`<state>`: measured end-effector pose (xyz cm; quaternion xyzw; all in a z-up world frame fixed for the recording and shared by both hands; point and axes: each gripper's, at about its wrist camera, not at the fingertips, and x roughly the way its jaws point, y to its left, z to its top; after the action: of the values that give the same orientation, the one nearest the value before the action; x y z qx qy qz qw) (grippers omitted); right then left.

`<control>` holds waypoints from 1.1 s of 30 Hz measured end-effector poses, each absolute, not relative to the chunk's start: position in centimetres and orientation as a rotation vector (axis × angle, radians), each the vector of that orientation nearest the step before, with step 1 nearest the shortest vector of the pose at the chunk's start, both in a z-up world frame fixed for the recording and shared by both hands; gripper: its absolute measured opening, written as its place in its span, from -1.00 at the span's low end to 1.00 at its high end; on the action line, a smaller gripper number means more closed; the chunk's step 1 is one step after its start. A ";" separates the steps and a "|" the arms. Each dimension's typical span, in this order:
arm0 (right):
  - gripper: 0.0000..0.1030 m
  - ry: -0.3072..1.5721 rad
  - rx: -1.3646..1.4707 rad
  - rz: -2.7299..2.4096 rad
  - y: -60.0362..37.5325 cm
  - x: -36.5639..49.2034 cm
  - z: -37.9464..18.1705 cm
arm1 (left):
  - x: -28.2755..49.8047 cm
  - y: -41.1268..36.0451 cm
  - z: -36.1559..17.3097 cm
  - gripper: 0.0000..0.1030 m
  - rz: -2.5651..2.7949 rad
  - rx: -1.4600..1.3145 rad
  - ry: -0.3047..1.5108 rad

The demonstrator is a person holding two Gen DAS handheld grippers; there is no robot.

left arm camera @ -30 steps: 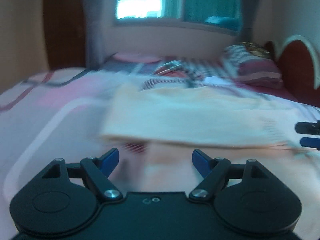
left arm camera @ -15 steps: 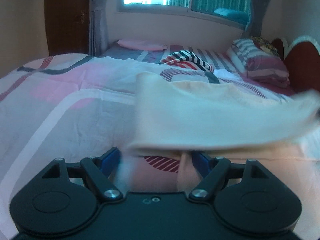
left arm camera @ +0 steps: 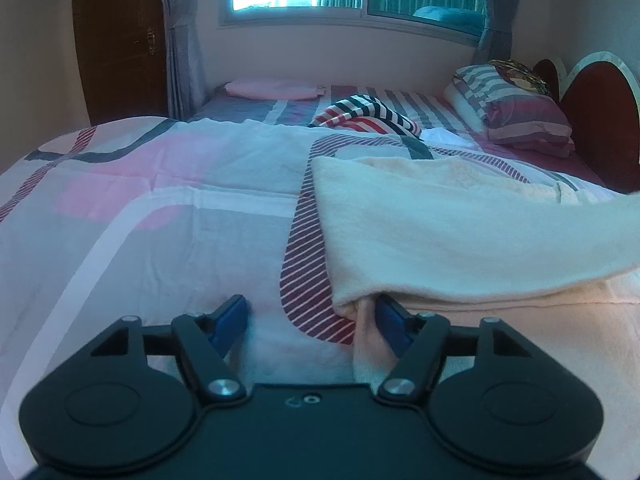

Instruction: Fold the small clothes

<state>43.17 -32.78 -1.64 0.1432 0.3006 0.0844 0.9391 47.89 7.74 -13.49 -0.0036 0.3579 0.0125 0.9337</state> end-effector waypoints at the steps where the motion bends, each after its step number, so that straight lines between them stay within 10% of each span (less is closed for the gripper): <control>1: -0.92 0.623 0.298 0.160 -33.2 43.1 -2.0 | 47.9 7.7 -13.5 0.33 0.023 -0.004 0.734; 17: -0.91 0.738 0.269 0.104 -34.9 42.9 -8.0 | 48.3 8.4 -13.3 0.40 -0.031 0.001 0.743; 19: -0.49 0.693 0.214 0.010 -34.6 42.1 -6.8 | 47.3 9.9 -12.1 0.36 -0.056 -0.092 0.678; 24: -0.48 0.622 0.222 0.135 -31.5 41.8 -5.5 | 47.5 3.6 -10.5 0.42 -0.196 0.055 0.608; 27: -0.51 0.713 0.161 0.176 -29.3 43.1 -7.6 | 49.5 1.4 -13.3 0.48 -0.179 0.136 0.726; 29: -0.98 0.726 0.171 0.128 -30.5 43.2 -8.6 | 49.6 2.7 -13.8 0.51 -0.202 0.065 0.709; 33: -0.96 0.655 0.226 0.122 -32.2 44.3 -6.3 | 50.8 2.9 -12.0 0.44 -0.174 0.084 0.657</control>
<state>44.29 -32.18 -6.31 0.1107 0.3207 0.0599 0.9388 50.84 2.88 -12.01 0.0413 0.3220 -0.0853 0.9420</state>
